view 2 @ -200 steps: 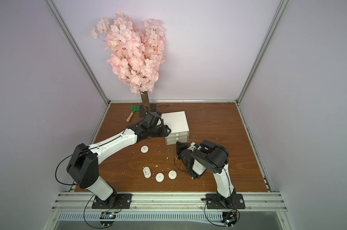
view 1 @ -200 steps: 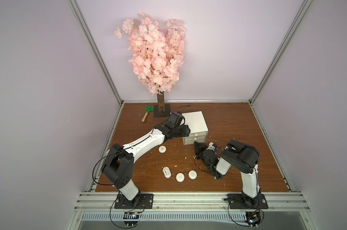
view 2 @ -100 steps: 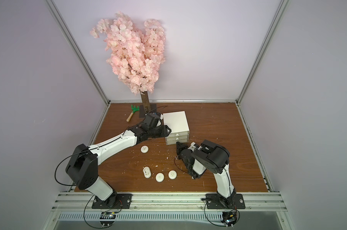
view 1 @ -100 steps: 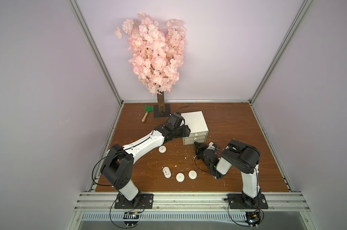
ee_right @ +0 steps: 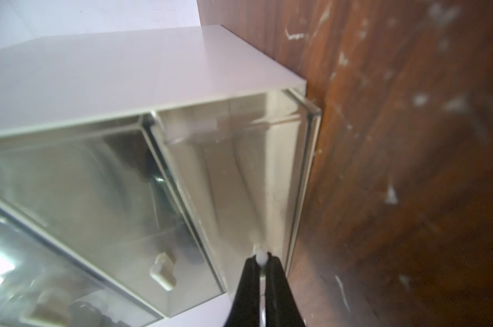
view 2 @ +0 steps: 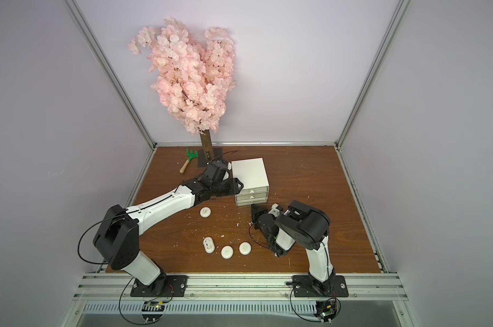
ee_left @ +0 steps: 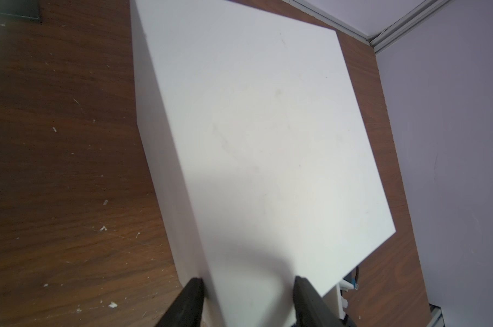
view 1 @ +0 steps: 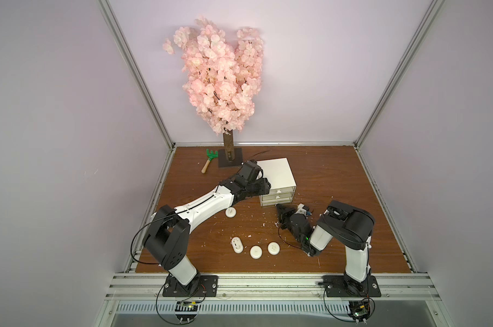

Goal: Put the bluetooth earphones in the drawer according to color
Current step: Open the drawer in the storage box.

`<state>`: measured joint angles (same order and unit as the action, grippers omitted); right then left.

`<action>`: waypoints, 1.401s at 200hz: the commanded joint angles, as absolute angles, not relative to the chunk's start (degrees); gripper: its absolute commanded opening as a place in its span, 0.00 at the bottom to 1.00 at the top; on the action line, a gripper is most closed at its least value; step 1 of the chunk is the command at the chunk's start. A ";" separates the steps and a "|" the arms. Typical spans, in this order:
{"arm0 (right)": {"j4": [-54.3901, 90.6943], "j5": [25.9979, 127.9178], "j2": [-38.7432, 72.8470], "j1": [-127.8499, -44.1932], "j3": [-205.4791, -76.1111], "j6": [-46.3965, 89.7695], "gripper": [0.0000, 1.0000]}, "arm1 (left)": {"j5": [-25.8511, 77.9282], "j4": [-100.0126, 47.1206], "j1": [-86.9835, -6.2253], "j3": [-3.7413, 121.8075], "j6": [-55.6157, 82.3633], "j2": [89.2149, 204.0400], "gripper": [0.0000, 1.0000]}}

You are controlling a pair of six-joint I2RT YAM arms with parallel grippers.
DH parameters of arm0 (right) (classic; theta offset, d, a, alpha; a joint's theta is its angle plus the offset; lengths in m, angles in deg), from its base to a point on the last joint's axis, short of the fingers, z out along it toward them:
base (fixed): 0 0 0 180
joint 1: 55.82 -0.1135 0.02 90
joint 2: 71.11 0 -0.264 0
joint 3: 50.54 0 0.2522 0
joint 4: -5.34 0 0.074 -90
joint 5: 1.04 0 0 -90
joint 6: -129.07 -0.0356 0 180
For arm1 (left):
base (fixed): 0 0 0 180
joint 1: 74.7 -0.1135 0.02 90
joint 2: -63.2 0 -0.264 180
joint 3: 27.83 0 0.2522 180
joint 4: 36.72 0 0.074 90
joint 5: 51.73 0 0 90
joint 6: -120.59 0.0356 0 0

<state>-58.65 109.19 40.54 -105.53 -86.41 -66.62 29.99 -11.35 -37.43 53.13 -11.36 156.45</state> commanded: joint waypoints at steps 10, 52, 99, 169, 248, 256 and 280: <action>-50.44 104.06 38.90 -108.65 -83.62 -66.39 0.00 | 29.53 -9.25 -35.64 50.88 -11.42 159.35 0.54; -49.67 105.12 37.40 -110.98 -82.01 -67.03 0.00 | 29.80 -9.25 -35.60 50.97 -11.55 159.37 0.54; -48.22 107.25 35.60 -114.55 -80.80 -67.94 0.00 | 30.29 -8.82 -35.66 51.41 -11.51 159.45 0.54; -44.89 111.20 31.47 -120.04 -78.83 -69.46 0.00 | 30.28 -9.03 -35.64 51.06 -11.59 159.09 0.54; -28.74 114.29 14.88 -120.41 -77.74 -63.69 0.15 | 30.26 -8.64 -35.59 50.40 -11.12 157.71 0.54; -22.61 115.49 10.12 -120.61 -78.46 -61.61 0.20 | 30.38 -8.49 -35.60 50.44 -10.82 157.44 0.55; -0.28 121.72 -5.65 -121.03 -82.92 -54.96 0.21 | 30.29 -8.36 -35.59 50.29 -10.47 156.55 0.56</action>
